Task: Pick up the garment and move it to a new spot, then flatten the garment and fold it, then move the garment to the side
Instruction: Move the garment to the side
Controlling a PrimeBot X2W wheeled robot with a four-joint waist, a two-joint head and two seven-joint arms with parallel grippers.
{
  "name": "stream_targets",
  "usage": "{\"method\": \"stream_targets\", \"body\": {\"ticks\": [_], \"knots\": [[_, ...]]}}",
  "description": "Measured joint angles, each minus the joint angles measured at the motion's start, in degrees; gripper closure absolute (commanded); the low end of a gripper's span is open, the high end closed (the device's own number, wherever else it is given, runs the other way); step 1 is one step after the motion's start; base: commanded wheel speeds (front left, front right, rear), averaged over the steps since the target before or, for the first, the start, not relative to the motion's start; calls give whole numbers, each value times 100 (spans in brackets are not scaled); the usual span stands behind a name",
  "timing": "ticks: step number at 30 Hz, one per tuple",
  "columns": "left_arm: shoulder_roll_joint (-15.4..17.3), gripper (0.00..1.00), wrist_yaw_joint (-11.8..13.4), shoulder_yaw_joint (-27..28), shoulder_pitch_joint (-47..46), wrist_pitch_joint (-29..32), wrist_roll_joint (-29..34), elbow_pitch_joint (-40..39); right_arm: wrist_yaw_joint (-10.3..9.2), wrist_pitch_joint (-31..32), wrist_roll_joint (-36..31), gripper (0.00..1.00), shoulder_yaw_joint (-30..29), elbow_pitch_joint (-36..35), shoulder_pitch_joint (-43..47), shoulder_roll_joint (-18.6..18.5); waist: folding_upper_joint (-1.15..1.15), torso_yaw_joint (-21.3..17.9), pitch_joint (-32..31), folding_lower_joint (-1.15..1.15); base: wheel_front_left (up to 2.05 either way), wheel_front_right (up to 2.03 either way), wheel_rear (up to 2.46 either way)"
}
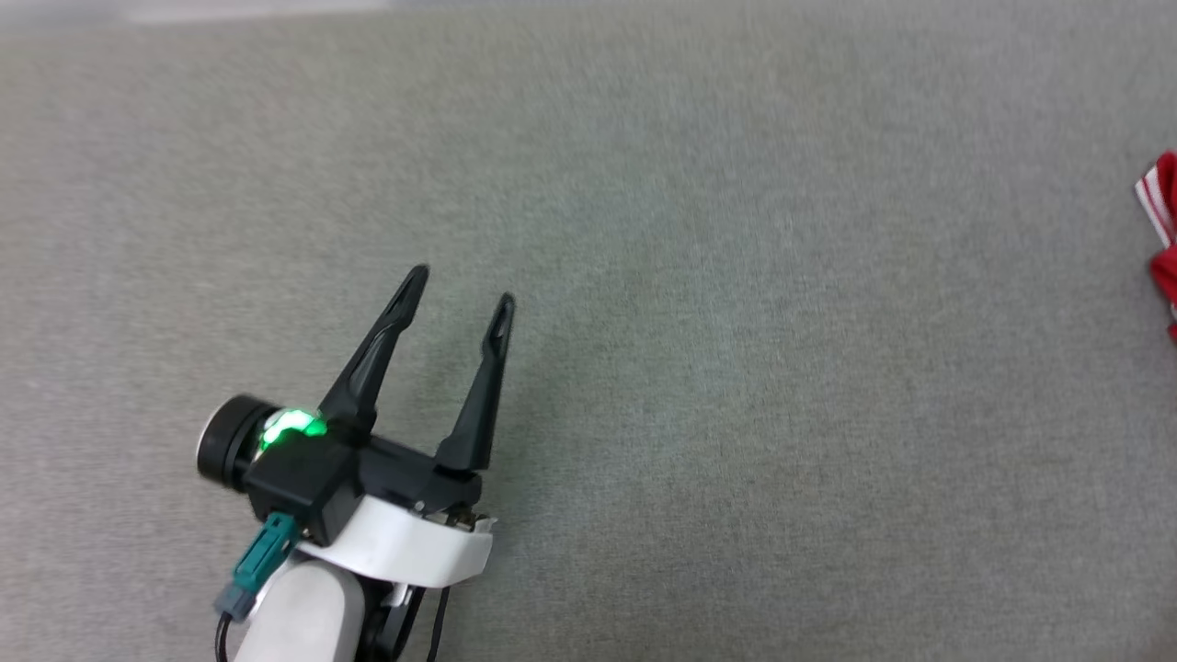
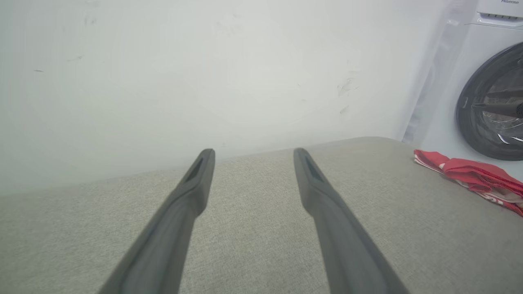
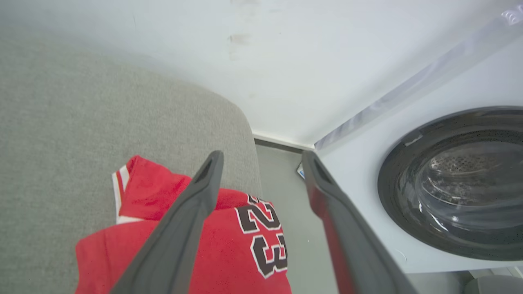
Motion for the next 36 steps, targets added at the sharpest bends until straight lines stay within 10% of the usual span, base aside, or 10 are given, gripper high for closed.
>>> {"method": "stream_targets", "body": {"ticks": [10, 23, 36], "knots": [[-267, 0, -2, 558, 647, -1, -43, 405, 0, -846, 934, 0, 92, -1618, 1151, 935, 0, 346, -1070, -1, 0, 0, 0], [-448, 0, -35, 895, 1257, 0, -142, 901, -3, -994, 570, 0, -942, -4363, 4131, 3188, 0, 754, -1883, -2, 0, 0, 0], [-445, 0, -36, 770, 1337, 0, -287, 1513, -2, -1272, 234, 0, -934, -4458, 4961, 3695, 0, 726, -1914, -1, 0, 0, 0]]}}
